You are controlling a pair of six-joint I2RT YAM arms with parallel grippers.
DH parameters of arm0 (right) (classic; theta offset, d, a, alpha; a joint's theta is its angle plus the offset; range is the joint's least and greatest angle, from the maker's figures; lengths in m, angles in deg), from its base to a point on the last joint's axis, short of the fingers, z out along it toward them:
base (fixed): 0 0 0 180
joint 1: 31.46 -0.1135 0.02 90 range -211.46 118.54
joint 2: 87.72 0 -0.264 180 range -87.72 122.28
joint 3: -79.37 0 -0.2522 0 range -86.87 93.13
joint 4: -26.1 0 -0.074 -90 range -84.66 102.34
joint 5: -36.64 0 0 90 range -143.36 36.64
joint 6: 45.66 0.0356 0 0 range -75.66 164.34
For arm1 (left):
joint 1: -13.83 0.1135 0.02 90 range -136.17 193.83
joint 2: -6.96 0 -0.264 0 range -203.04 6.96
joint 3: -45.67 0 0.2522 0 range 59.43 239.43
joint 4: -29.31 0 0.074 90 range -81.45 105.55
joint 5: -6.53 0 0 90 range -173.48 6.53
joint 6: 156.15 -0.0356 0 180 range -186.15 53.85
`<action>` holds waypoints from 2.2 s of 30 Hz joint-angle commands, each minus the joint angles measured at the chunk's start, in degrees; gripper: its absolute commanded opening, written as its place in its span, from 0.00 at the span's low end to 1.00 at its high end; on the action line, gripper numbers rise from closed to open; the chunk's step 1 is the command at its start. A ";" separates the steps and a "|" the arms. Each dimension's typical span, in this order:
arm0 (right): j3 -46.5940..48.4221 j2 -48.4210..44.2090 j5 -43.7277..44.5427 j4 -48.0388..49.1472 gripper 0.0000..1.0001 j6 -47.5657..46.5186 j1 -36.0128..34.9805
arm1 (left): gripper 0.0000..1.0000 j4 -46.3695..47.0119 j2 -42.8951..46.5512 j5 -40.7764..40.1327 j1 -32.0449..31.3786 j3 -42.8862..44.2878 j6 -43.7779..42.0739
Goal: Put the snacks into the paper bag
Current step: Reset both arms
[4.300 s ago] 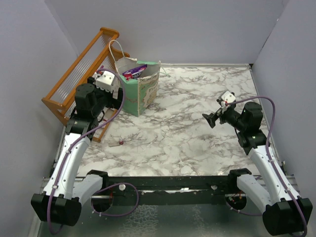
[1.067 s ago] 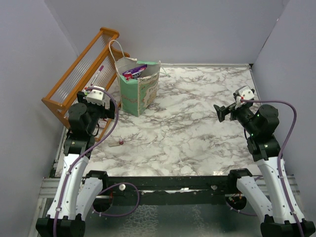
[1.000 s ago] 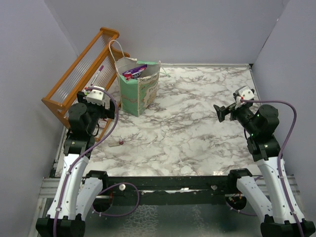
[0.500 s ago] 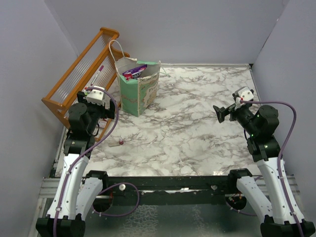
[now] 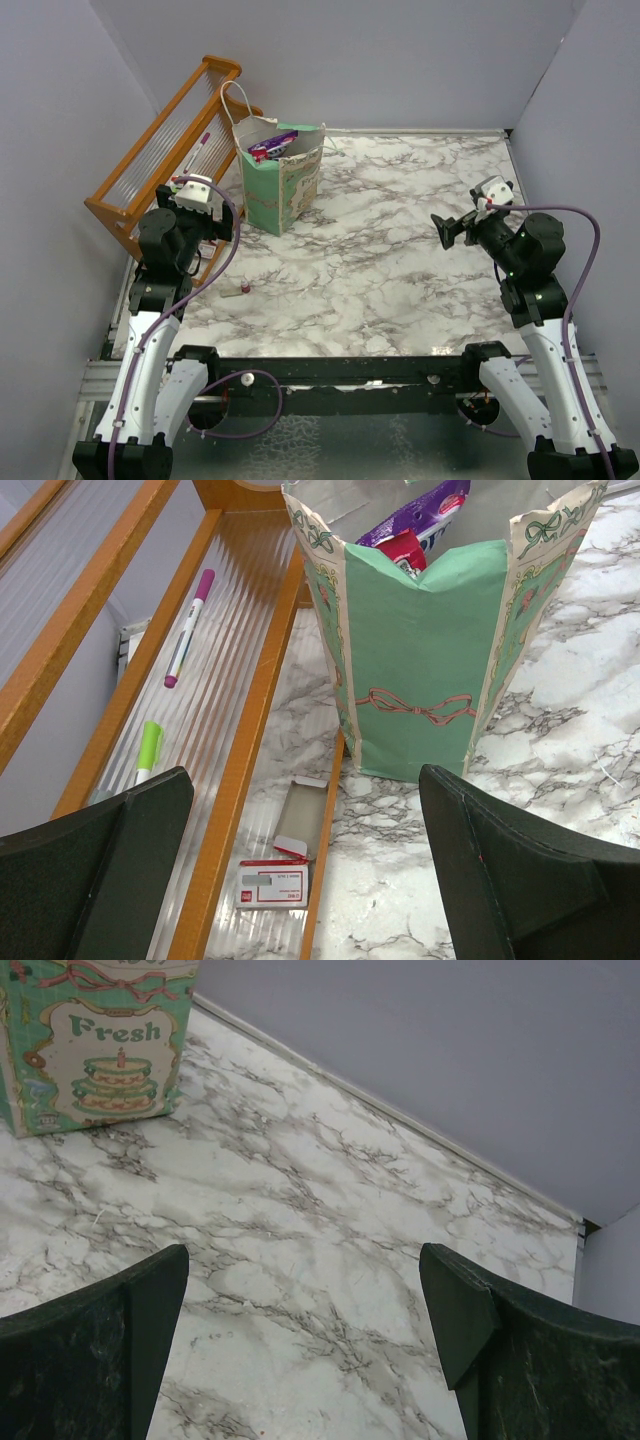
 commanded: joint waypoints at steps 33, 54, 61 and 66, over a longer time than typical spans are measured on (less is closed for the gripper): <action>-0.69 0.19 -1.65 -1.09 0.99 -0.88 0.47 | 0.99 -0.35 0.52 -1.38 0.32 0.45 -0.47; -0.68 0.00 -1.77 -1.05 0.99 -0.88 0.47 | 0.99 -0.23 0.74 -1.47 0.26 0.30 -0.66; -0.83 0.14 -1.68 -1.00 0.99 -0.97 0.47 | 0.99 -0.15 1.02 -2.13 0.28 0.24 -0.56; -0.84 0.10 -1.63 -0.98 0.99 -0.88 0.47 | 0.99 -0.17 0.86 -1.99 0.25 0.17 -0.55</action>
